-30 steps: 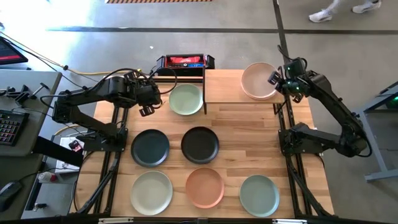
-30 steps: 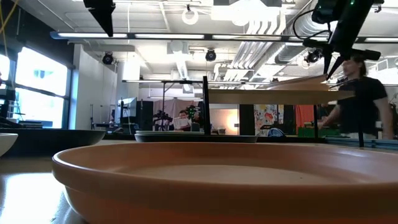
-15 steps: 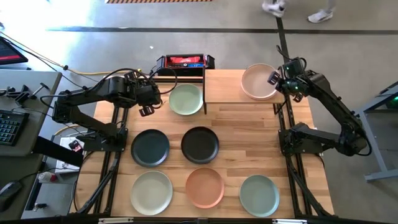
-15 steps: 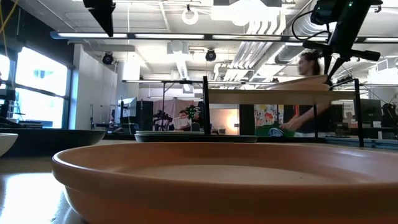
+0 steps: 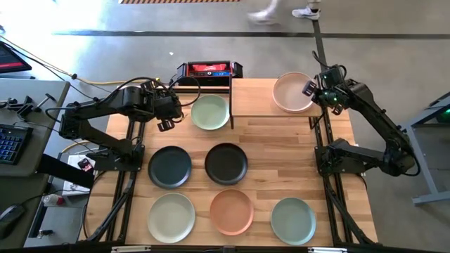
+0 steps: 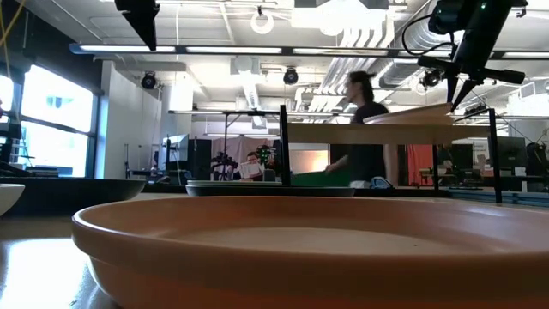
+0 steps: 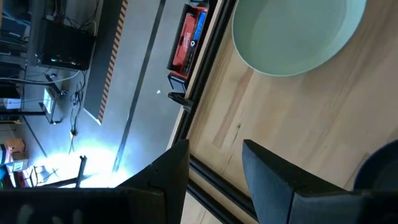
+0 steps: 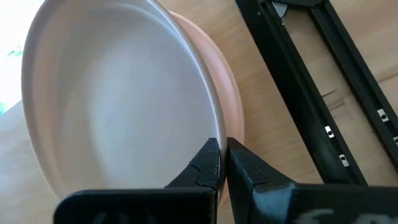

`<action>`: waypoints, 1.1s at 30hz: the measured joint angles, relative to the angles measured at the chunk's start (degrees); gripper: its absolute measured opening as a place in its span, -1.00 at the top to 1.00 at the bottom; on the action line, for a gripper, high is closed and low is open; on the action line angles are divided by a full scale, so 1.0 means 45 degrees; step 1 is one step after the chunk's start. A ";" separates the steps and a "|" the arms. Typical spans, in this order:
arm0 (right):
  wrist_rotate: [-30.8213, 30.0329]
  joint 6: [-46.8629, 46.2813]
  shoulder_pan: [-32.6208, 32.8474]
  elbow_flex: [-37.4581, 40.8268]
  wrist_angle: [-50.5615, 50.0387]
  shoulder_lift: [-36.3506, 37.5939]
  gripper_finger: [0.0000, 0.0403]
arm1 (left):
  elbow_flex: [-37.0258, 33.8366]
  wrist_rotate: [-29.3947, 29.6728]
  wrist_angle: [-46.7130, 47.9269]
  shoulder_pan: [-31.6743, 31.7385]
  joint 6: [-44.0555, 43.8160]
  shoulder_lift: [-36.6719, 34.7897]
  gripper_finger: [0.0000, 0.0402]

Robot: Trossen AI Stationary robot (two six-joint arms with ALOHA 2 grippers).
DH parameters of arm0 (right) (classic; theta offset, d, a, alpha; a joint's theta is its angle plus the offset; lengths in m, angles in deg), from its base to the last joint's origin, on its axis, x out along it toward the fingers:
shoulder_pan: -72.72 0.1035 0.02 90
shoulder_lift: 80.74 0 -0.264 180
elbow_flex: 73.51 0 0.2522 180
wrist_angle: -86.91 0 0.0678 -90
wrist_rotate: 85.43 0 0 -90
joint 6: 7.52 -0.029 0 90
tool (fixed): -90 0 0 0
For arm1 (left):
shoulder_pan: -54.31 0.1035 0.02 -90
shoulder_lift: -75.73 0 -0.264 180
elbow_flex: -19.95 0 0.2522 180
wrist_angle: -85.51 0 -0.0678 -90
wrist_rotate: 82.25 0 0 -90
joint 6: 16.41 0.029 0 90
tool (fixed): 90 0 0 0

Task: Place and stack plates onto a shelf
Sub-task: Stack the white plate on top of the light orange plate on the shelf

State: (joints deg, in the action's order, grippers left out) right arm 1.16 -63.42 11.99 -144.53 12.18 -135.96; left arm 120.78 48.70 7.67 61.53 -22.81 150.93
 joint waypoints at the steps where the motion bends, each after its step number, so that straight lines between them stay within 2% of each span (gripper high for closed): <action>1: 0.0005 -0.0003 0.0000 0.0000 0.0000 -0.0005 1.00 | 0.0000 0.0000 0.0000 0.0000 0.0000 0.0000 0.33; 11: 0.0115 -0.0482 0.0005 0.0000 -0.0086 -0.0002 1.00 | 0.0005 -0.0005 0.0005 0.0000 0.0000 0.0000 0.33; 33: 0.0572 -0.0039 0.0005 0.0000 0.0296 -0.0003 1.00 | 0.0005 -0.0010 0.0003 0.0000 0.0000 0.0000 0.33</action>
State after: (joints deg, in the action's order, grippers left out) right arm 3.74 -63.59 12.01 -144.53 13.51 -135.98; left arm 120.80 48.66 7.68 61.53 -22.81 150.93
